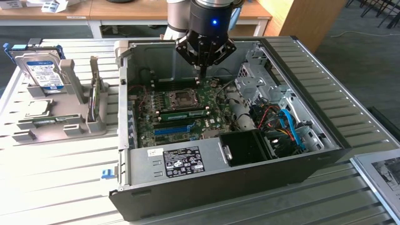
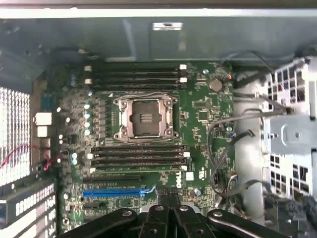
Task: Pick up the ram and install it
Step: 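Press down the ram until it locks into place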
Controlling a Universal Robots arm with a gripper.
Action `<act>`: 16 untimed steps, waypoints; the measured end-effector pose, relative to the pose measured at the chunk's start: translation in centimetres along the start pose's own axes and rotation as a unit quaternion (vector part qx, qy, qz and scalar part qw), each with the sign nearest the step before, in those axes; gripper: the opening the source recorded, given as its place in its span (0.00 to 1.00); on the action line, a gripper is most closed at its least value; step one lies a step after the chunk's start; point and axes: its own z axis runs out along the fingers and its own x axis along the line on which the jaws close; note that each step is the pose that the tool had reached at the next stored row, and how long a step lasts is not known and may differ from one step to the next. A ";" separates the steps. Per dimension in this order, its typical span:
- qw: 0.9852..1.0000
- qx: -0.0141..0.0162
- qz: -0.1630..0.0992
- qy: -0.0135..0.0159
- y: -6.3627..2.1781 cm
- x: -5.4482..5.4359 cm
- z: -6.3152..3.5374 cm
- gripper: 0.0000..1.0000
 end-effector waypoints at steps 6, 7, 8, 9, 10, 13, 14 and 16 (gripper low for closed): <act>1.000 0.000 0.019 -0.001 0.00 0.0 0.01 0.10; 1.000 0.000 0.019 0.000 0.00 0.0 0.02 0.10; 1.000 0.001 0.019 0.001 0.01 0.0 0.03 0.10; 1.000 0.001 0.019 0.004 0.01 -0.1 0.03 0.10; 1.000 0.001 0.019 0.006 0.01 -0.1 0.02 0.10; 1.000 0.002 0.019 0.011 0.01 -0.2 0.01 0.10; 1.000 0.002 0.019 0.011 0.01 -0.2 0.02 0.10; 1.000 0.002 0.019 0.011 0.02 -0.2 0.02 0.10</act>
